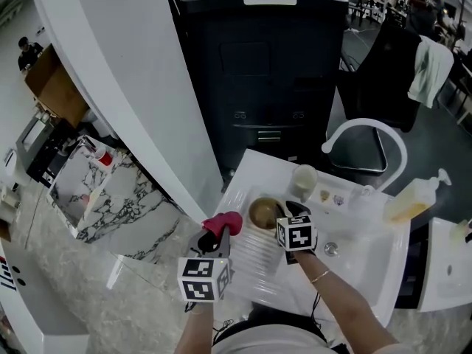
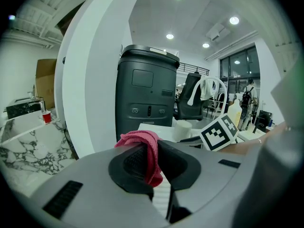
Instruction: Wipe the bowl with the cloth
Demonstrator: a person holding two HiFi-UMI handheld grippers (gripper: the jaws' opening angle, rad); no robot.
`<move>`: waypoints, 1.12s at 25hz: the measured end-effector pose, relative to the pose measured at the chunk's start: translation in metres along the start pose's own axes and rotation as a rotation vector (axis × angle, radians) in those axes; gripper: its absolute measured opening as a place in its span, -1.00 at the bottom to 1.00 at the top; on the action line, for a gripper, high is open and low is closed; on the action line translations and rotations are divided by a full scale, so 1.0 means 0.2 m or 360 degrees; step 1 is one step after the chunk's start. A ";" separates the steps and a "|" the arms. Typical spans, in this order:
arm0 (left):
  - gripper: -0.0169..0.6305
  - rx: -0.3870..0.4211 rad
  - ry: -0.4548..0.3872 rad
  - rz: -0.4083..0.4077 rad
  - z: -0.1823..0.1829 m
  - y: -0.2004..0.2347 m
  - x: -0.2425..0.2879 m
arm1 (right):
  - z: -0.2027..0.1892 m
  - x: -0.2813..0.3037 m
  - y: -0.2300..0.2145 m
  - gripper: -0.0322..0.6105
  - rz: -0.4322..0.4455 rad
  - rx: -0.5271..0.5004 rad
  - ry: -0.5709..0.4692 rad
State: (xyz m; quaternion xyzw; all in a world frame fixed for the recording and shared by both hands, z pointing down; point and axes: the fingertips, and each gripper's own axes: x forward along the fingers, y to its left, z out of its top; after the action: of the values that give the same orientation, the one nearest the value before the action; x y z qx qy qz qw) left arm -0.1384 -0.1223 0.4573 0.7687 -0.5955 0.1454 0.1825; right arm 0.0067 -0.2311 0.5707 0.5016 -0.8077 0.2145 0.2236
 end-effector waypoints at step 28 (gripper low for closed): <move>-0.79 0.0041 -0.0197 0.0032 0.09 -0.08 -0.12 | 0.31 -0.86 0.22 -0.71 0.0163 -0.0022 -0.0528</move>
State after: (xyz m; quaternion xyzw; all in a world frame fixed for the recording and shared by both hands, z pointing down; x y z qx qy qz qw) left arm -0.1295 -0.1068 0.4285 0.7726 -0.6113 0.1070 0.1341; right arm 0.0266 -0.1251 0.4166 0.4868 -0.8595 0.1343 0.0793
